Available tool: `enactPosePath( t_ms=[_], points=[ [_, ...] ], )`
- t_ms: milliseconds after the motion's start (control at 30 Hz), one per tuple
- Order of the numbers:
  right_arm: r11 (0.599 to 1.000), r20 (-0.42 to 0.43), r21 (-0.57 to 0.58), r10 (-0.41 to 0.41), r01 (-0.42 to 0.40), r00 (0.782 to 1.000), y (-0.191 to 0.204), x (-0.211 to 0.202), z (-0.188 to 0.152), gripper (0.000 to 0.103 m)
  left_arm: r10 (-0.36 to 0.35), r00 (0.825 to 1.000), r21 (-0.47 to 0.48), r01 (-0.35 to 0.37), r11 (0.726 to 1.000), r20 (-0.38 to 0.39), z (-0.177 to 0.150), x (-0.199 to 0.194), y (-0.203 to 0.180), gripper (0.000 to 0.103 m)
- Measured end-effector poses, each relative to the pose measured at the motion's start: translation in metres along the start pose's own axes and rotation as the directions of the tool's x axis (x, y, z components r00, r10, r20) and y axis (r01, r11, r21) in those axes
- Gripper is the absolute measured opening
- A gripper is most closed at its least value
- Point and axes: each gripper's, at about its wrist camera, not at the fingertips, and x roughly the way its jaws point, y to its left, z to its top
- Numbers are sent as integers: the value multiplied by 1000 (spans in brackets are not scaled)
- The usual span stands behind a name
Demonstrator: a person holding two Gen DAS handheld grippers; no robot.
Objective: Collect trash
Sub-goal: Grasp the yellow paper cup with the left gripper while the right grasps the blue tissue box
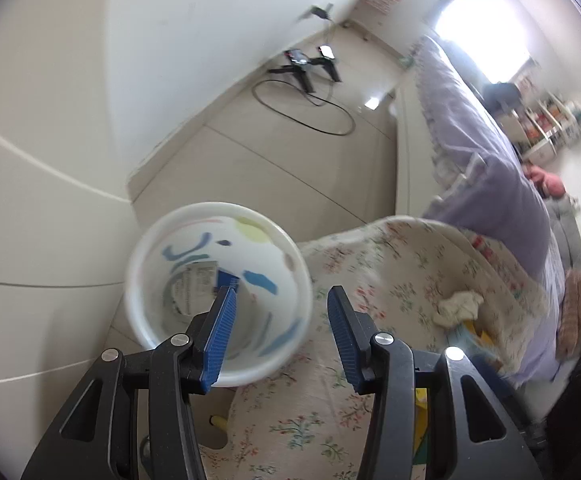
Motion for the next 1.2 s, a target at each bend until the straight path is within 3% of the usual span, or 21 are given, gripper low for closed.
enactPosePath(
  t_ms=[200,400,567,667,700,800,967,1033,1100,1167,1200],
  points=[
    [997,104,-20,-70,73,992,-38,-116,11,90,-70,997,202,73,977,-23,-28,4,-73,51],
    [972,152,-33,-227,235,962,-94,-201,2,96,-84,994,437,107,893,-71,-75,18,-151,60],
    [954,141,58,-301,295,943,-159,-214,-34,97,0,993,601,70,796,-115,-116,47,-195,61],
    [923,7,219,-326,317,945,-212,-205,-55,97,61,992,663,30,748,-114,-133,65,-210,61],
    [919,-22,224,-329,325,944,-218,-203,-58,97,78,991,677,15,736,-107,-136,70,-214,61],
    [909,-95,226,-337,350,937,-238,-195,-70,97,104,991,701,-16,713,-84,-140,79,-222,61],
    [914,-149,218,-316,343,937,-246,-189,-79,97,148,985,707,-46,706,-83,-139,99,-226,60],
    [921,-174,225,-284,319,943,-244,-182,-82,97,156,985,710,-55,702,-78,-138,104,-228,54],
    [921,-212,226,-272,318,939,-246,-170,-87,96,156,984,708,-47,705,-90,-137,107,-229,11],
    [918,-220,193,-304,347,927,-242,-166,-87,96,138,983,685,-16,728,-123,-133,107,-225,5],
    [917,-215,177,-319,358,923,-241,-165,-85,96,131,984,687,-13,727,-119,-133,105,-225,3]
  ],
)
